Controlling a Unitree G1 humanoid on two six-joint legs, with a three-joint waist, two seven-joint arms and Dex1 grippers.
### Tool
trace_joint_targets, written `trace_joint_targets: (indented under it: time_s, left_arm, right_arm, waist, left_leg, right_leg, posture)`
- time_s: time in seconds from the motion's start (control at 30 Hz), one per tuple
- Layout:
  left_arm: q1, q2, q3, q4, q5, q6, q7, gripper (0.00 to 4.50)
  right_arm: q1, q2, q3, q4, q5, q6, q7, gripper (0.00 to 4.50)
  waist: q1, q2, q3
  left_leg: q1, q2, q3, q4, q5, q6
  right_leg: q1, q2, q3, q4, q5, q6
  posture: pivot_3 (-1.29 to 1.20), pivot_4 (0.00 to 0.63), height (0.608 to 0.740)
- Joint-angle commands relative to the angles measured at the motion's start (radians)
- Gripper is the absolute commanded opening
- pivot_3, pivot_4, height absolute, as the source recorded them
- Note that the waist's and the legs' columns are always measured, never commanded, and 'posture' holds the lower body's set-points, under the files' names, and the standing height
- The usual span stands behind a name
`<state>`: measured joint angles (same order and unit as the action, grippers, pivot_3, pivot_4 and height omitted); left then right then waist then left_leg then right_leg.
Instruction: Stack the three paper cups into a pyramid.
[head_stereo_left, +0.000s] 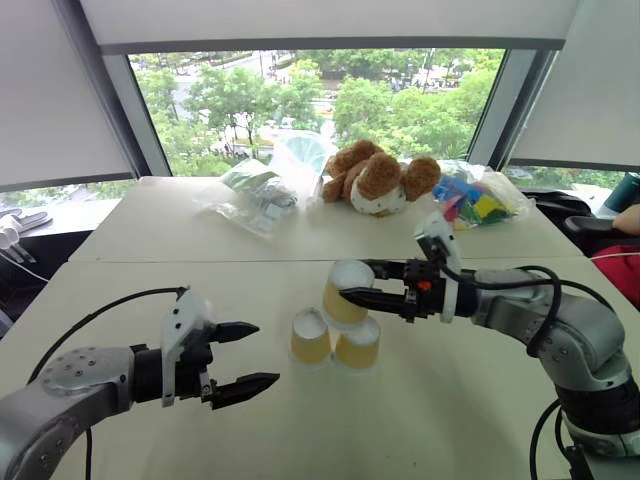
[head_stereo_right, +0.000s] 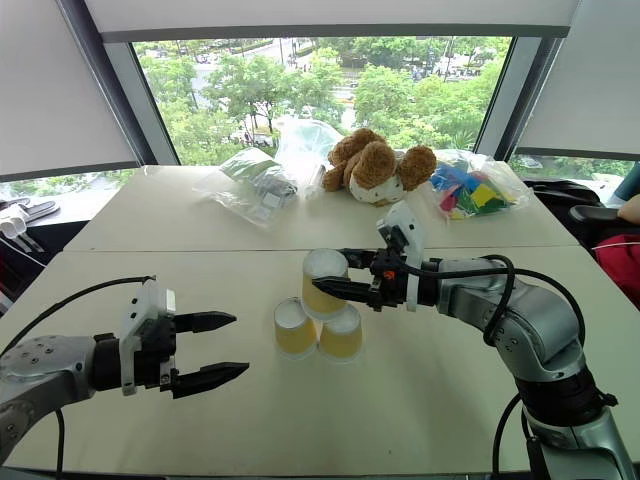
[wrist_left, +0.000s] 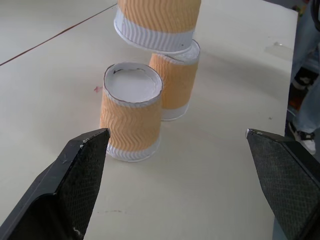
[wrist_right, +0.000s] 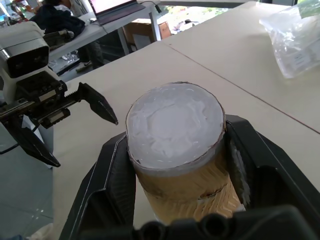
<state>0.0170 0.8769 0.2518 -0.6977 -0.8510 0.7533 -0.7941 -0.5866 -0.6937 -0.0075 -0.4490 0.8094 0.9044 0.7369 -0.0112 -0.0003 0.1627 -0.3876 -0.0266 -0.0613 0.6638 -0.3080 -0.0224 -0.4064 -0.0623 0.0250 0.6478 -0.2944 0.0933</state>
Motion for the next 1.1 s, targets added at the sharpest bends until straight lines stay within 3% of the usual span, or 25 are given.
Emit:
trace_joint_targets:
  time_s: [0.03,0.77,0.93,1.1]
  left_arm:
    - [0.007,-0.009,0.014,-0.043,-0.013,-0.01,0.02,4.5]
    - [0.027,-0.037,-0.019,-0.067,0.02,-0.027,0.064,4.5]
    - [0.027,-0.039,-0.021,-0.058,0.027,-0.032,0.065,4.5]
    - [0.025,-0.046,-0.012,-0.043,0.022,-0.034,0.07,4.5]
  right_arm:
    - [-0.01,0.002,0.009,-0.016,-0.002,-0.013,0.021,2.14]
    - [-0.04,0.043,0.067,0.033,-0.083,-0.041,0.065,2.14]
    - [-0.039,0.041,0.063,0.034,-0.091,-0.04,0.065,4.48]
    - [-0.048,0.033,0.034,0.024,-0.073,-0.033,0.064,4.48]
  waist:
    - [-0.001,0.0,0.0]
    - [-0.001,0.0,0.0]
    - [0.0,0.0,0.0]
    - [0.0,0.0,0.0]
  left_leg:
    - [0.0,0.0,0.0,0.0,0.0,0.0]
    - [0.0,0.0,0.0,0.0,0.0,0.0]
    - [0.0,0.0,0.0,0.0,0.0,0.0]
    - [0.0,0.0,0.0,0.0,0.0,0.0]
  right_leg:
    - [0.0,0.0,0.0,0.0,0.0,0.0]
    - [0.0,0.0,0.0,0.0,0.0,0.0]
    - [-0.001,0.0,0.0,0.001,0.0,0.0]
    - [-0.001,0.0,0.0,0.001,0.0,0.0]
  posture:
    - [0.0,0.15,0.74]
    - [0.0,0.15,0.74]
    - [0.0,0.15,0.74]
    - [0.0,0.15,0.74]
